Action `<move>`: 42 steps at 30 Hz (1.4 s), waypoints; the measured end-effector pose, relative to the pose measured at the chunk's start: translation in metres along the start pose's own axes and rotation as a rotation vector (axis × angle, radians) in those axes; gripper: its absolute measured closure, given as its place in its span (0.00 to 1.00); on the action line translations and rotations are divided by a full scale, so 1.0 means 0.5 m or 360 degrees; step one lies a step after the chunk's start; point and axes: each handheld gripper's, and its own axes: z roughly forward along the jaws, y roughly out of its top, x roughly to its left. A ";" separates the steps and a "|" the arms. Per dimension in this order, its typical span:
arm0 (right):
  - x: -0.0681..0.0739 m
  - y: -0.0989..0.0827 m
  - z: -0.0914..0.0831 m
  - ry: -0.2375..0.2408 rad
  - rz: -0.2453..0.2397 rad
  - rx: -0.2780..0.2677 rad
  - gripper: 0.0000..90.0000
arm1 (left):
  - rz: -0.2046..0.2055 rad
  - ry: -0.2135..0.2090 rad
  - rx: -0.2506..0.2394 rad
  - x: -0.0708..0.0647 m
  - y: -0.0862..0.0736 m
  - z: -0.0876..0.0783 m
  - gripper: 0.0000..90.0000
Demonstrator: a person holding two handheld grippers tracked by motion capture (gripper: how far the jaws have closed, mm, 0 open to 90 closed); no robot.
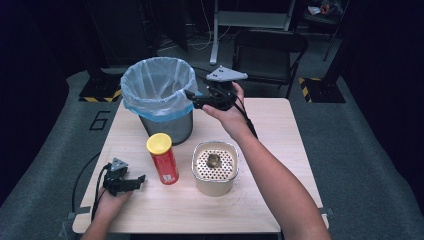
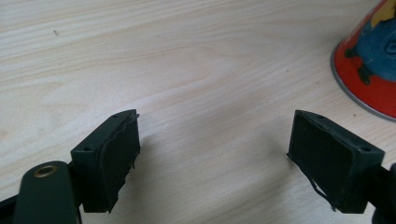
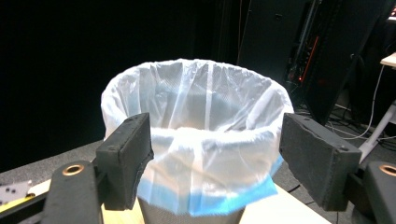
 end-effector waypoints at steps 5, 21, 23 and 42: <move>-0.005 -0.025 -0.031 -0.0025 0.0008 -0.0011 0.28 | -0.0004 -0.0007 -0.0009 -0.005 0.004 -0.005 0.18; -0.032 -0.109 -0.120 -0.0192 0.0006 0.0072 0.27 | 0.0054 -0.0241 -0.0112 -0.040 0.032 -0.048 0.13; -0.037 -0.123 -0.132 -0.0204 0.0036 0.0069 0.27 | 0.0059 -0.0238 -0.0127 -0.045 0.033 -0.048 0.13; -0.085 -0.272 -0.255 -0.0378 0.0196 0.0170 0.27 | 0.0197 -0.0405 -0.0203 -0.112 0.067 -0.062 0.14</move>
